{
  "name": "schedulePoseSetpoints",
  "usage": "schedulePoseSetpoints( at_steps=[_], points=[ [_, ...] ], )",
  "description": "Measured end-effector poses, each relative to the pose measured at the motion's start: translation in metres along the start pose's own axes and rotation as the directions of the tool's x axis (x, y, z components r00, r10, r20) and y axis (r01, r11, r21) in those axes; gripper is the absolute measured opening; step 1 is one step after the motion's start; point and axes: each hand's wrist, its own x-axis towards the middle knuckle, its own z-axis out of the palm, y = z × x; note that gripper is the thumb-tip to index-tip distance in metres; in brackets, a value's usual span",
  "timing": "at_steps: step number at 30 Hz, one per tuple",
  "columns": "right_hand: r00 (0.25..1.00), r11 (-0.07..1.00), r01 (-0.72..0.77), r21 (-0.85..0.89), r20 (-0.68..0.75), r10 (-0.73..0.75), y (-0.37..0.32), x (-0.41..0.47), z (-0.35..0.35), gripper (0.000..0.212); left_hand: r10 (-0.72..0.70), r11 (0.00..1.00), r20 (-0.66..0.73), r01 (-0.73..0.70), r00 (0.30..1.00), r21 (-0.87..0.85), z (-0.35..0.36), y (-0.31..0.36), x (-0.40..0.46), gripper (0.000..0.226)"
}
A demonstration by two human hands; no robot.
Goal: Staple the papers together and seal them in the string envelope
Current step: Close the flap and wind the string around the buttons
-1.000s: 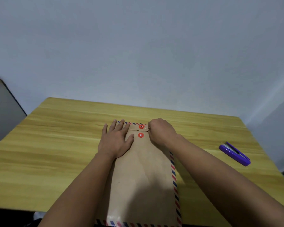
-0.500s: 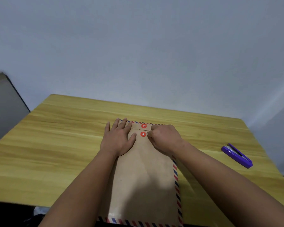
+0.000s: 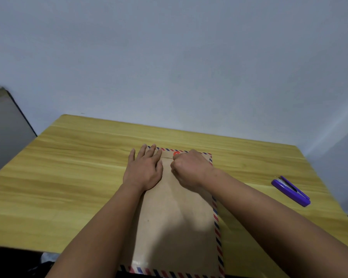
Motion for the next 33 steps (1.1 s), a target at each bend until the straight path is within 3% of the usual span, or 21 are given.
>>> schedulePoseSetpoints(
  at_steps=[5,13,23,26,33],
  points=[
    [0.998,0.992,0.051,0.119,-0.031,-0.048,0.004,0.018,0.000,0.019,0.069,0.996,-0.031,-0.070,0.997,-0.061,0.000,-0.004,-0.001,0.042],
    [0.978,0.967,0.148,0.205,0.116,-0.174,0.026,0.050,-0.017,0.017,0.065,0.990,-0.023,-0.067,0.998,-0.125,-0.001,-0.006,-0.001,0.039],
    [0.981,0.973,0.195,0.120,-0.009,-0.195,0.043,0.062,-0.006,0.018,0.091,0.968,-0.082,-0.108,0.992,-0.226,0.003,-0.012,0.002,0.038],
    [0.976,0.967,0.212,0.142,-0.072,-0.203,0.049,0.062,-0.004,0.022,0.089,0.969,-0.082,-0.105,0.993,-0.225,0.006,-0.013,0.002,0.040],
    [0.989,0.942,0.146,0.302,-0.074,-0.130,0.052,0.080,-0.004,0.016,0.090,0.971,-0.097,-0.109,0.991,-0.213,0.005,-0.012,0.001,0.037]
  ],
)
